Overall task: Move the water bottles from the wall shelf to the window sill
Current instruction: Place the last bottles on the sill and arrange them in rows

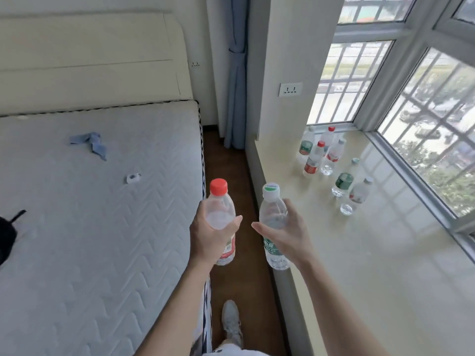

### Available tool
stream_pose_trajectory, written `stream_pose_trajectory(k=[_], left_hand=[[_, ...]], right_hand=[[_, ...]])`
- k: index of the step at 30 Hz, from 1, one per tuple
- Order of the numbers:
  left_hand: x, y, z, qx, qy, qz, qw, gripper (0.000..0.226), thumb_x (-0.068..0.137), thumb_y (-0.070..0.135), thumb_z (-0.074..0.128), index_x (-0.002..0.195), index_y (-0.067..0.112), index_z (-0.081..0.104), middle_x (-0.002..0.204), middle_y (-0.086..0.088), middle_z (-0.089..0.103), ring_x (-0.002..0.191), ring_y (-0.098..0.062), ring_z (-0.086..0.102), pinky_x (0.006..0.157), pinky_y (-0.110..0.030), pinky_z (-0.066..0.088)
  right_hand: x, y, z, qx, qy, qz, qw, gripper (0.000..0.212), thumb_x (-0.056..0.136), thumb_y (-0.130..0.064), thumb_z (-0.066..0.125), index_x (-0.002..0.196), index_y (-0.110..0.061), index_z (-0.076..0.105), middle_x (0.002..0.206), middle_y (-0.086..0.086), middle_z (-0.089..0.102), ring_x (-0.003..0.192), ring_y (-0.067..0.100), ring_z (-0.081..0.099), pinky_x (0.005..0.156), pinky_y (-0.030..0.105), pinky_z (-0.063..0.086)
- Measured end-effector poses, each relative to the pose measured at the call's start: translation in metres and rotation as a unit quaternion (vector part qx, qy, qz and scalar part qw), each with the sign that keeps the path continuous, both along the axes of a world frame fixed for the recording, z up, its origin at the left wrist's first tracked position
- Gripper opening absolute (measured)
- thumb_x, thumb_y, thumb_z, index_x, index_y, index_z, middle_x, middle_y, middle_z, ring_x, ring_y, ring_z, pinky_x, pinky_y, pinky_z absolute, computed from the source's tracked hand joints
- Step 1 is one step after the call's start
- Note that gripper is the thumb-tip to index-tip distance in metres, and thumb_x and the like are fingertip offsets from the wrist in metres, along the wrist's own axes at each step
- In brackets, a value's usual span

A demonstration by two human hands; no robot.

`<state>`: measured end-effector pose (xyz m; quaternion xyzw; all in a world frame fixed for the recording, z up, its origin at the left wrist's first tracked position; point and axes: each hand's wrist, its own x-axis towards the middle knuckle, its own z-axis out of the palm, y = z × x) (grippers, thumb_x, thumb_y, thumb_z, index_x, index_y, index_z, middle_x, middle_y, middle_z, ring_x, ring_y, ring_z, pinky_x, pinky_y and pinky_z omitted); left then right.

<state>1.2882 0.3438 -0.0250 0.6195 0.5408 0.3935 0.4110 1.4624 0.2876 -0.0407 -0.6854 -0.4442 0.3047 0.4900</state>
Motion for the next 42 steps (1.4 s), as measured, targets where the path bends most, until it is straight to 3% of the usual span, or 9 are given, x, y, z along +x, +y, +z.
stream_pose_trajectory(k=[6, 11, 16, 22, 29, 32, 37, 40, 42], left_hand=[[0.004, 0.128, 0.007, 0.012, -0.006, 0.01, 1.0, 0.046, 0.068, 0.045, 0.078, 0.098, 0.051, 0.044, 0.1, 0.024, 0.055, 0.098, -0.008, 0.057, 0.079, -0.021, 0.042], [0.02, 0.198, 0.011, 0.012, 0.002, -0.009, 1.0, 0.05, 0.073, 0.034, 0.082, 0.111, 0.033, 0.05, 0.102, 0.015, 0.057, 0.098, -0.01, 0.058, 0.077, -0.012, 0.04], [0.049, 0.255, 0.006, 0.01, 0.001, -0.024, 1.0, 0.047, 0.073, 0.029, 0.083, 0.1, 0.042, 0.047, 0.098, 0.024, 0.056, 0.096, 0.004, 0.056, 0.077, -0.011, 0.04], [0.097, 0.319, -0.006, 0.0, 0.022, -0.054, 0.998, 0.052, 0.074, 0.032, 0.083, 0.101, 0.051, 0.043, 0.099, 0.03, 0.052, 0.096, 0.012, 0.053, 0.074, -0.006, 0.034], [0.18, 0.411, -0.012, -0.006, 0.042, -0.115, 0.993, 0.053, 0.073, 0.035, 0.083, 0.1, 0.056, 0.043, 0.1, 0.028, 0.054, 0.098, 0.015, 0.052, 0.074, -0.01, 0.036], [0.222, 0.44, -0.003, -0.01, 0.045, -0.168, 0.985, 0.051, 0.073, 0.03, 0.084, 0.099, 0.05, 0.045, 0.1, 0.025, 0.055, 0.097, 0.02, 0.049, 0.073, -0.009, 0.037], [0.293, 0.476, 0.009, -0.016, 0.019, -0.244, 0.969, 0.049, 0.073, 0.025, 0.084, 0.1, 0.045, 0.05, 0.102, 0.021, 0.059, 0.098, 0.012, 0.056, 0.08, -0.017, 0.043], [0.331, 0.482, 0.009, -0.023, 0.013, -0.289, 0.957, 0.048, 0.064, 0.041, 0.084, 0.099, 0.041, 0.052, 0.101, 0.019, 0.061, 0.1, 0.002, 0.058, 0.085, -0.028, 0.049], [0.358, 0.484, 0.007, -0.025, 0.018, -0.323, 0.946, 0.05, 0.057, 0.051, 0.081, 0.097, 0.038, 0.053, 0.099, 0.02, 0.062, 0.099, 0.002, 0.059, 0.084, -0.028, 0.049]], right_hand=[[0.012, 0.125, 0.008, 0.0, -0.005, 0.001, 1.0, 0.052, 0.063, -0.05, 0.085, 0.102, -0.029, 0.057, 0.09, -0.003, 0.068, 0.083, 0.016, 0.068, 0.075, 0.037, 0.056], [0.028, 0.189, 0.006, -0.002, 0.002, -0.007, 1.0, 0.058, 0.061, -0.055, 0.084, 0.105, -0.029, 0.058, 0.094, -0.002, 0.069, 0.088, 0.018, 0.069, 0.082, 0.048, 0.057], [0.051, 0.237, -0.001, -0.012, 0.001, -0.033, 0.999, 0.06, 0.06, -0.055, 0.083, 0.108, -0.029, 0.058, 0.097, -0.004, 0.069, 0.09, 0.015, 0.068, 0.083, 0.047, 0.057], [0.089, 0.294, -0.018, -0.027, 0.025, -0.049, 0.998, 0.072, 0.059, -0.062, 0.081, 0.117, -0.026, 0.056, 0.107, 0.0, 0.069, 0.098, 0.02, 0.068, 0.088, 0.051, 0.057], [0.161, 0.377, -0.019, -0.004, 0.042, -0.1, 0.994, 0.073, 0.058, -0.061, 0.08, 0.116, -0.023, 0.057, 0.109, -0.004, 0.068, 0.099, 0.012, 0.065, 0.08, 0.023, 0.051], [0.196, 0.397, -0.013, -0.005, 0.052, -0.121, 0.991, 0.057, 0.065, -0.047, 0.085, 0.11, -0.026, 0.057, 0.102, -0.007, 0.068, 0.094, 0.008, 0.066, 0.072, 0.011, 0.049], [0.252, 0.409, -0.008, -0.011, 0.049, -0.197, 0.979, 0.051, 0.068, -0.04, 0.087, 0.109, -0.031, 0.059, 0.099, -0.009, 0.069, 0.092, 0.007, 0.067, 0.08, 0.025, 0.054], [0.277, 0.403, -0.009, -0.028, 0.045, -0.261, 0.964, 0.062, 0.062, -0.05, 0.084, 0.115, -0.032, 0.057, 0.108, -0.01, 0.069, 0.103, 0.012, 0.066, 0.089, 0.038, 0.054], [0.291, 0.395, -0.008, -0.032, 0.039, -0.314, 0.948, 0.053, 0.061, -0.046, 0.085, 0.104, -0.037, 0.056, 0.1, -0.016, 0.069, 0.098, 0.008, 0.066, 0.085, 0.035, 0.053]])
